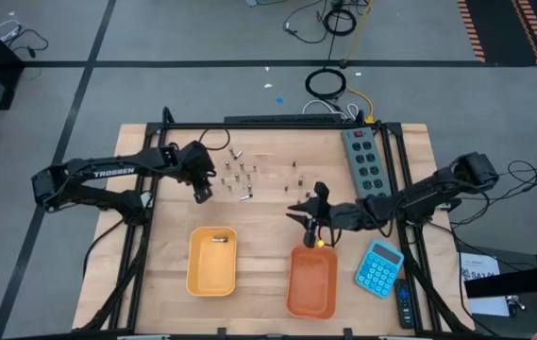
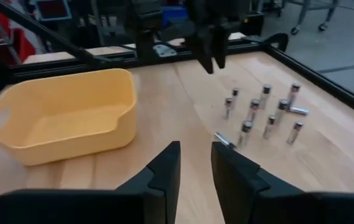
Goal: Sort batteries
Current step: Put the silver battery into the yellow bin
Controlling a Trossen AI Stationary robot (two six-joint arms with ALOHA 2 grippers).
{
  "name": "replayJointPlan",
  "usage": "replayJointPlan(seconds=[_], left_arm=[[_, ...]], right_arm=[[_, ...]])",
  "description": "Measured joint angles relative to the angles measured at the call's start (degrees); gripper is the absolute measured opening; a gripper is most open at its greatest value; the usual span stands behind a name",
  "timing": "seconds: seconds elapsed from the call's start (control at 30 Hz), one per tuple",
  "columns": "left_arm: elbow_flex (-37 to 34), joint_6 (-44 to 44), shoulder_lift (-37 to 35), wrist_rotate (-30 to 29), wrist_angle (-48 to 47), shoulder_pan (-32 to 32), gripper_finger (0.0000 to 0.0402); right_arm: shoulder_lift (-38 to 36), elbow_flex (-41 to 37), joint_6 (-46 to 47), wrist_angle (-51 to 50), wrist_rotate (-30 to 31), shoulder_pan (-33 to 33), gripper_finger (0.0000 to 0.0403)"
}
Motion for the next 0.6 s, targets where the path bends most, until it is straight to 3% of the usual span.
replayJointPlan(seconds=[0.6], left_arm=[[0.85,1.31,0.17,4.64,-2.13,8.64,0.0166]], right_arm=[[-0.18,0.0,-0.72,-0.53,-3.4,-2.88,0.0082]])
